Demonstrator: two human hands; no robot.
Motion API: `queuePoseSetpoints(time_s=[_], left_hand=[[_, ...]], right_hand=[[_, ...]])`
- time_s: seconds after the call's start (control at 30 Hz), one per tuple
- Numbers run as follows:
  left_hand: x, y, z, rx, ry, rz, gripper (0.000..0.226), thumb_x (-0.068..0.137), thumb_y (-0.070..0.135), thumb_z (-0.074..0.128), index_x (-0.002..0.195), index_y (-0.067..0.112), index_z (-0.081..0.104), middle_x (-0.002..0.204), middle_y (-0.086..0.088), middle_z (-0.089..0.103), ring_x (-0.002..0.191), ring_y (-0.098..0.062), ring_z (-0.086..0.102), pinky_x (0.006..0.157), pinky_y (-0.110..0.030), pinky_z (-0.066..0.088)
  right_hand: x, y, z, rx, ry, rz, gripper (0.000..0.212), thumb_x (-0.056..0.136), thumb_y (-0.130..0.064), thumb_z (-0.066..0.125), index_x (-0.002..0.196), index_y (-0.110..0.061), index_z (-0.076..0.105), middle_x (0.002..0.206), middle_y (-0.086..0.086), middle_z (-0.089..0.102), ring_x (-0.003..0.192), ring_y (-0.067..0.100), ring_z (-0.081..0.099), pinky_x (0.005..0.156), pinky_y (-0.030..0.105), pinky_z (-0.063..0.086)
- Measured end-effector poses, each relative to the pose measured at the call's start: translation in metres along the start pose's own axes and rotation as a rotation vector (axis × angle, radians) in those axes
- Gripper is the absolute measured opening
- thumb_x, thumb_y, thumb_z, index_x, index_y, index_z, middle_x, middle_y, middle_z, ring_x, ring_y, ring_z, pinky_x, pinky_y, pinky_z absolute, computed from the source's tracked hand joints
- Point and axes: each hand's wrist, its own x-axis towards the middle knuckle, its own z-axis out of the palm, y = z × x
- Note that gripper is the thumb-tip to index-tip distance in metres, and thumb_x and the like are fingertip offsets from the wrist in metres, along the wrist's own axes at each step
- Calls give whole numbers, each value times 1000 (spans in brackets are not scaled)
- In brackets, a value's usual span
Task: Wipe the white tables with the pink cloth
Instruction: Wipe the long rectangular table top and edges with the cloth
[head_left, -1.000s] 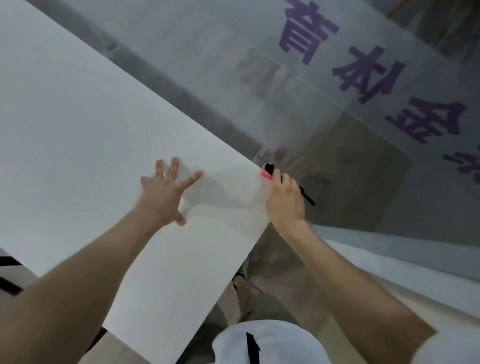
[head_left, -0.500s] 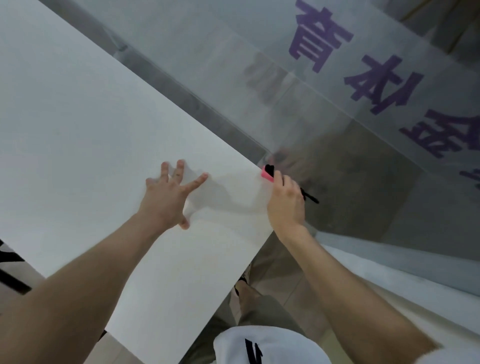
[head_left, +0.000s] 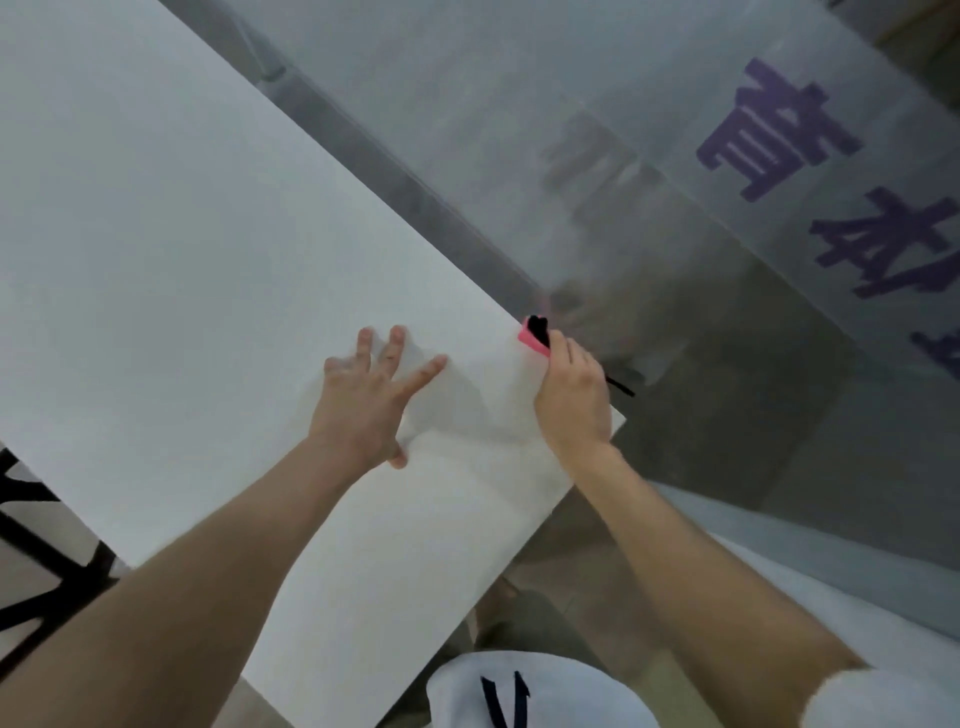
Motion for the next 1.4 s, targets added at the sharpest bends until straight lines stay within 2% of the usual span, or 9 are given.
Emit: queuePoseSetpoints(time_s=[0.1, 0.33, 0.47, 0.57, 0.63, 0.9, 1.0, 1.17, 1.4], left_hand=[[-1, 0, 0, -27, -5, -18, 149, 66, 73, 91, 169, 48, -14, 181, -11, -8, 164, -47, 4, 113, -54, 44], [2, 1, 2, -44, -17, -36, 154, 62, 69, 94, 168, 48, -15, 181, -11, -9, 164, -48, 3, 112, -55, 45], [0, 1, 1, -24, -14, -37, 150, 66, 72, 92, 168, 48, -16, 182, -10, -10, 165, -47, 2, 115, -54, 43], [0, 2, -1, -24, -11, -38, 149, 66, 71, 92, 169, 48, -15, 182, -10, -9, 165, -47, 3, 114, -54, 44], [1, 3, 0, -22, -17, -40, 150, 66, 71, 92, 168, 48, -16, 182, -11, -9, 165, -48, 3, 114, -54, 44], [4, 3, 4, -35, -31, -45, 155, 64, 70, 94, 167, 49, -20, 181, -12, -12, 165, -48, 1, 115, -55, 44], [3, -1, 3, -26, -17, -30, 153, 63, 73, 92, 168, 50, -16, 182, -10, -8, 165, -47, 4, 112, -53, 46], [3, -2, 4, -43, -1, -30, 152, 62, 73, 93, 168, 50, -13, 182, -9, -6, 165, -47, 5, 112, -53, 45], [0, 0, -2, -76, -29, -32, 147, 63, 68, 94, 170, 45, -4, 180, -10, -3, 163, -47, 9, 109, -54, 49]], right_hand=[[-8, -5, 1, -11, -7, 63, 62, 90, 9, 54, 151, 0, 49, 145, 18, 62, 135, 34, 59, 120, 42, 43], [98, -134, 24, 30, -69, -52, 38, 101, -1, 45, 137, -10, 53, 132, 11, 65, 121, 30, 65, 104, 39, 49], [26, -37, 8, 20, 21, 0, 57, 89, 10, 50, 144, -5, 56, 125, 15, 67, 114, 34, 64, 101, 42, 52], [-35, 39, -12, -60, -27, 158, 56, 88, 10, 55, 143, -4, 58, 123, 15, 68, 110, 34, 67, 97, 43, 57], [-37, 35, -10, -57, -22, 196, 52, 90, 7, 56, 141, -6, 58, 125, 14, 68, 112, 33, 67, 96, 42, 57], [86, -124, 18, 73, -44, -5, 43, 104, -2, 40, 144, -11, 54, 136, 10, 65, 123, 30, 64, 105, 40, 50], [53, -79, 13, 121, 16, -44, 61, 93, 7, 46, 151, -11, 54, 134, 10, 67, 121, 32, 64, 106, 40, 48], [-19, 4, 2, 100, 58, 170, 64, 87, 17, 53, 148, -3, 58, 140, 15, 68, 128, 35, 65, 115, 47, 49], [106, -148, 31, 62, -1, -57, 43, 102, -1, 45, 143, -12, 52, 140, 9, 64, 126, 31, 62, 111, 39, 44]])
